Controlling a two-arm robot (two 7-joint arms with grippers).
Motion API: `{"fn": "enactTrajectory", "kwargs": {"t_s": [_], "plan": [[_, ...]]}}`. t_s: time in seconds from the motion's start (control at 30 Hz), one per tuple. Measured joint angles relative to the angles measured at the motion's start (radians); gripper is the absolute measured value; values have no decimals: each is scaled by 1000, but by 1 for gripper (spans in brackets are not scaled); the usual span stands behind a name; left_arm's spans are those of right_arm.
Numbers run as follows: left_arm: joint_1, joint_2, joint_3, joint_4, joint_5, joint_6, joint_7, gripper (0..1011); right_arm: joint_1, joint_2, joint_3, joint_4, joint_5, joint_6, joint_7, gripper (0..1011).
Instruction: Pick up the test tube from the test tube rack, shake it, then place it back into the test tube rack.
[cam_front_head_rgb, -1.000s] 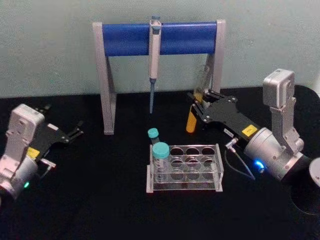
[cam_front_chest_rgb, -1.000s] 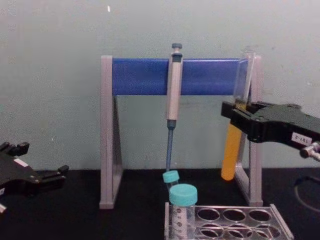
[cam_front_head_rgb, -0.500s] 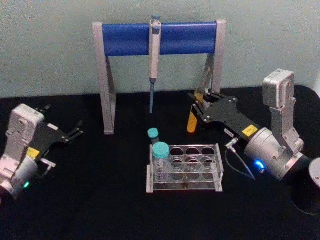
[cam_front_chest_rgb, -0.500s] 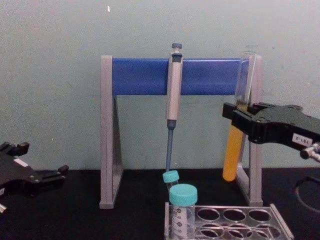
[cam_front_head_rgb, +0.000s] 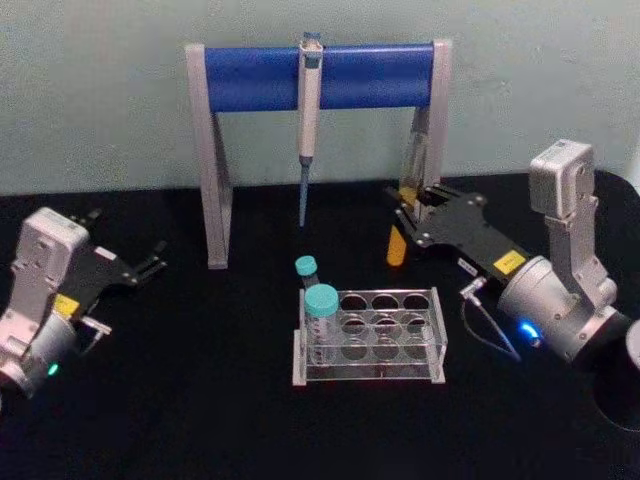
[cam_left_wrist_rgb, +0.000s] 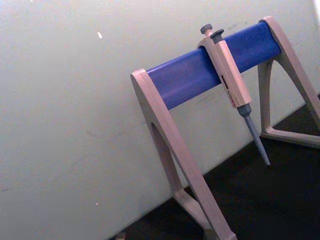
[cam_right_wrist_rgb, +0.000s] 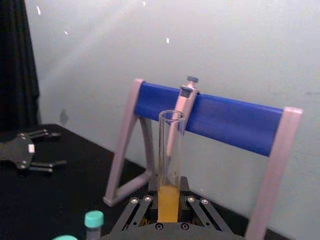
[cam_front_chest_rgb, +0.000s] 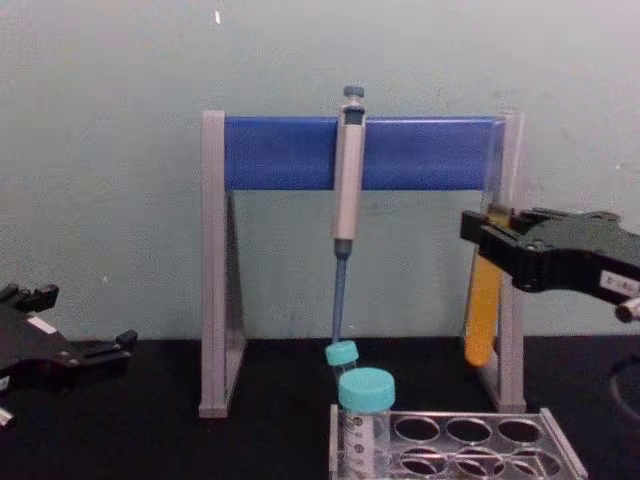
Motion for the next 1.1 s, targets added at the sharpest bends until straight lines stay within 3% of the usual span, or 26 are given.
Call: {"fn": "enactTrajectory", "kwargs": {"t_s": [0.3, 0.5, 0.8, 1.1], "plan": [[0, 0, 0, 0, 0, 0, 0, 1001, -64, 45, 35, -84, -12, 62, -16, 223], [0, 0, 0, 0, 0, 0, 0, 1001, -103, 71, 44, -139, 12, 100, 6, 223], [0, 0, 0, 0, 0, 0, 0, 1001, -81, 70, -11, -137, 69, 122, 73, 223], [0, 0, 0, 0, 0, 0, 0, 1001, -8, 25, -54, -55, 78, 61, 72, 223]]}}
